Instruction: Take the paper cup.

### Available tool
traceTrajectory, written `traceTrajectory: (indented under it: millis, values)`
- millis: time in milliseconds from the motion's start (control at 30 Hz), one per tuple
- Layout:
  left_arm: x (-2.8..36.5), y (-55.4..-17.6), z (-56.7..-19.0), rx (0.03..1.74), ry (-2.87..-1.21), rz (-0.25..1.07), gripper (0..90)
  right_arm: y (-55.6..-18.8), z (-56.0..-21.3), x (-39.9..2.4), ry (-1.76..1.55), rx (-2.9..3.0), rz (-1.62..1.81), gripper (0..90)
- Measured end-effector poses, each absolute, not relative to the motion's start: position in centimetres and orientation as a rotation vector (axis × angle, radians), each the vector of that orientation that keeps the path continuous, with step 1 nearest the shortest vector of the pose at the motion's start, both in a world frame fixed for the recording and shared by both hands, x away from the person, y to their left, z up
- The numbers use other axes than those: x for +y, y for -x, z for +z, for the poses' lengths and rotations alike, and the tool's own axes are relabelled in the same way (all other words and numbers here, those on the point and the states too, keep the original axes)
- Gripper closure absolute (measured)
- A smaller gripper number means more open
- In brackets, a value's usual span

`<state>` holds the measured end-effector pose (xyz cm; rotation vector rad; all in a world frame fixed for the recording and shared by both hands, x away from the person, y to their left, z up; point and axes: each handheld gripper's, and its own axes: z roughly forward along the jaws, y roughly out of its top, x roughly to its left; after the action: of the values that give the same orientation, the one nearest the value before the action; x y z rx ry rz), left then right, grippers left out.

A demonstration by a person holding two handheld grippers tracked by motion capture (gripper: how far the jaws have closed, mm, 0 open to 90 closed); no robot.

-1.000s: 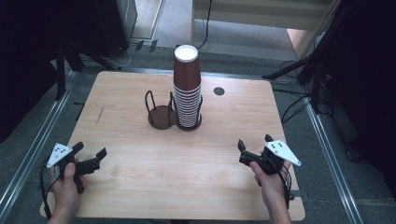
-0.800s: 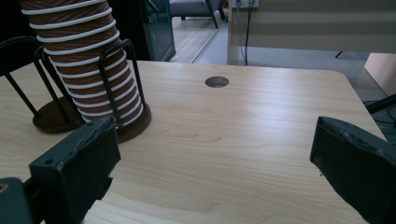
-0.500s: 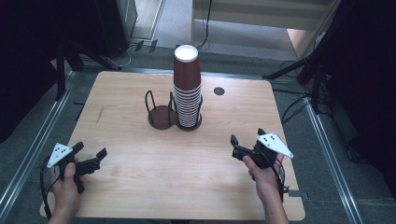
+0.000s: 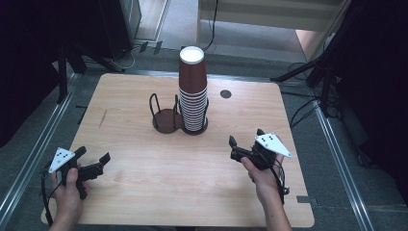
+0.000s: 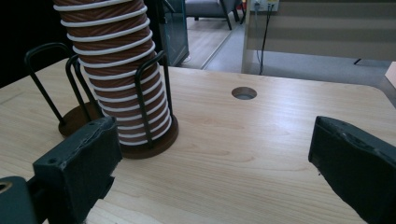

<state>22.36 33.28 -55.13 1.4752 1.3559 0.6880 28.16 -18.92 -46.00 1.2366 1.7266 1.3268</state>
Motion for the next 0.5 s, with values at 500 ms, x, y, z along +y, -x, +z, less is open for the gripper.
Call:
traceTrajectory:
  millis: [500]
  values:
    - [33.2, -22.3, -55.1, 1.359, -1.476, 0.702, 1.0, -29.0, -44.5, -17.0, -1.208, 1.733, 1.361, 3.0]
